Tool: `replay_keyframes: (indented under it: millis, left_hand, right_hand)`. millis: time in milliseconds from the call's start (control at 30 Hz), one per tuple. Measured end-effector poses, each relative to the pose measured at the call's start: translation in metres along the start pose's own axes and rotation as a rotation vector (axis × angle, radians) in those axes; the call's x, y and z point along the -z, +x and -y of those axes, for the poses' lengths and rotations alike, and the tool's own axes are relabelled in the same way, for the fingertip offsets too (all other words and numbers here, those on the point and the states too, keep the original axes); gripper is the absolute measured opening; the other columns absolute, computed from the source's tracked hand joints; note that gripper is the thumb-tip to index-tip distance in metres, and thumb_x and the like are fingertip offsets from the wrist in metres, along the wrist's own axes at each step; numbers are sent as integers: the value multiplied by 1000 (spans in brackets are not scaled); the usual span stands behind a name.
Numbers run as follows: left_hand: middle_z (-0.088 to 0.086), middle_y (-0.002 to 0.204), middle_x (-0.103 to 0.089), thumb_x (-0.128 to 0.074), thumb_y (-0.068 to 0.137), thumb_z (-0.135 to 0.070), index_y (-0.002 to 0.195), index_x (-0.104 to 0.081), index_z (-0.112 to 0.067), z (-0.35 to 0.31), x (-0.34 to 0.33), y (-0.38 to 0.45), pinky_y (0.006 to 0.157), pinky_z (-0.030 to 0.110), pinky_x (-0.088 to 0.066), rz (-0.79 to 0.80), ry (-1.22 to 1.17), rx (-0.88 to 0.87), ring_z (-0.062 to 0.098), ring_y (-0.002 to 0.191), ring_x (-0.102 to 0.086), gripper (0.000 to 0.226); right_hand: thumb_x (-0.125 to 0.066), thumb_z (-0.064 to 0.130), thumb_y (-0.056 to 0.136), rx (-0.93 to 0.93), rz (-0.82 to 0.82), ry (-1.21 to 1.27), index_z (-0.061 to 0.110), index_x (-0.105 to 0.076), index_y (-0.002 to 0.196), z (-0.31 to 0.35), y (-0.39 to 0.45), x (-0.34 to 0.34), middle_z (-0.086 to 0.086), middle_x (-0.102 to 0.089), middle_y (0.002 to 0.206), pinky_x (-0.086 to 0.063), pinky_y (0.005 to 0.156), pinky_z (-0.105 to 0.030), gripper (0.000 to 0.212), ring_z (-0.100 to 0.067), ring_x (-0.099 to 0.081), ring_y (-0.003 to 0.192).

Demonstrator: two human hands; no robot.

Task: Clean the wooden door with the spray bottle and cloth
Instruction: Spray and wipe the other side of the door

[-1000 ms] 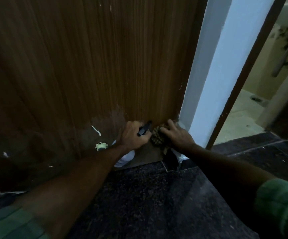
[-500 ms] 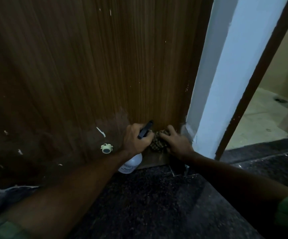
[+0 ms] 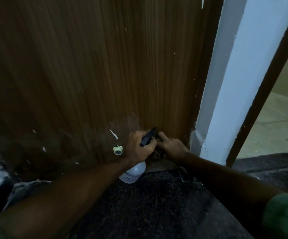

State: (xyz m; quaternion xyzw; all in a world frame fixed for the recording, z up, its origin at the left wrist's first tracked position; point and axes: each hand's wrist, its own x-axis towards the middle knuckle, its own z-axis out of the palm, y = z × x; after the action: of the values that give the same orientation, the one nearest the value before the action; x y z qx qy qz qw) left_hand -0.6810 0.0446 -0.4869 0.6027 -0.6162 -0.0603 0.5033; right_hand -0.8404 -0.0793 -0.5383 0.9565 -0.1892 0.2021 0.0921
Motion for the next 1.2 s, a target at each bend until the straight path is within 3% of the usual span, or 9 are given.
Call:
replay_keyframes:
  millis: [200, 333, 433, 567, 633, 833, 1067, 1133, 1200]
  left_hand:
    - [3, 51, -54, -67, 85, -27, 61, -56, -6, 8, 24, -6, 45, 19, -27, -13, 75, 84, 14, 47, -50, 33]
    - [-5, 51, -52, -67, 87, -29, 60, -53, -21, 8, 52, -4, 46, 26, -38, -26, 117, 135, 9, 44, -52, 31]
    - [1, 50, -54, -62, 85, -40, 57, -50, -19, 10, 69, -7, 46, 37, -46, -56, 140, 176, 23, 44, -56, 37]
    - [-5, 49, -48, -68, 87, -34, 55, -46, -22, 11, 87, -15, 46, 27, -33, -82, 186, 183, 10, 41, -46, 41]
    - [-6, 48, -48, -73, 91, -24, 56, -46, -22, 15, 93, -18, 45, 21, -30, -105, 217, 207, 8, 41, -49, 45]
    - [-6, 52, -52, -73, 93, -21, 61, -56, -17, 10, 114, -28, 45, 19, -31, -94, 211, 249, 7, 44, -50, 36]
    - [-4, 51, -52, -74, 92, -26, 58, -51, -17, 13, 135, -38, 45, 23, -29, -83, 261, 289, 7, 43, -47, 42]
    - [-2, 56, -58, -73, 94, -28, 63, -58, -12, 14, 140, -41, 47, 26, -33, -53, 272, 314, 8, 45, -48, 37]
    - [-3, 58, -59, -71, 95, -28, 66, -61, -16, 15, 145, -43, 49, 27, -40, -13, 252, 321, 10, 47, -52, 33]
  right_hand:
    - [-70, 2, 79, -251, -357, 280, 17, -57, 136, 37, 51, 32, -10, -41, 124, -51, 60, -29, 60, -24, -59, 89]
    - [-73, 10, 85, -5, -60, 58, 21, -51, 144, 39, 41, 11, -12, -38, 132, -46, 61, -27, 63, -26, -65, 89]
    - [-75, 14, 87, -39, 39, 36, 24, -53, 140, 43, 42, 10, -7, -31, 134, -52, 68, -34, 58, -28, -66, 93]
    - [-73, 6, 81, -287, -371, 300, 18, -59, 135, 76, 76, 39, -8, -43, 124, -54, 63, -30, 57, -24, -61, 89]
    - [-69, 0, 78, -320, -459, 311, 16, -58, 137, 89, 94, 47, -11, -44, 128, -53, 62, -30, 62, -26, -61, 89]
    - [-75, 7, 85, 5, 55, 23, 22, -50, 147, 92, 85, 28, -13, -36, 144, -53, 73, -37, 68, -33, -65, 103]
    - [-74, 6, 80, -174, -368, 234, 16, -57, 138, 115, 120, 50, -13, -46, 129, -52, 68, -26, 62, -25, -63, 94]
    - [-75, 5, 82, -54, -246, 148, 18, -53, 142, 118, 117, 40, -14, -45, 131, -48, 66, -24, 65, -26, -63, 96]
    - [-66, 14, 95, 126, 29, -50, 21, -42, 149, 122, 109, 21, -15, -38, 144, -52, 68, -28, 59, -28, -63, 100]
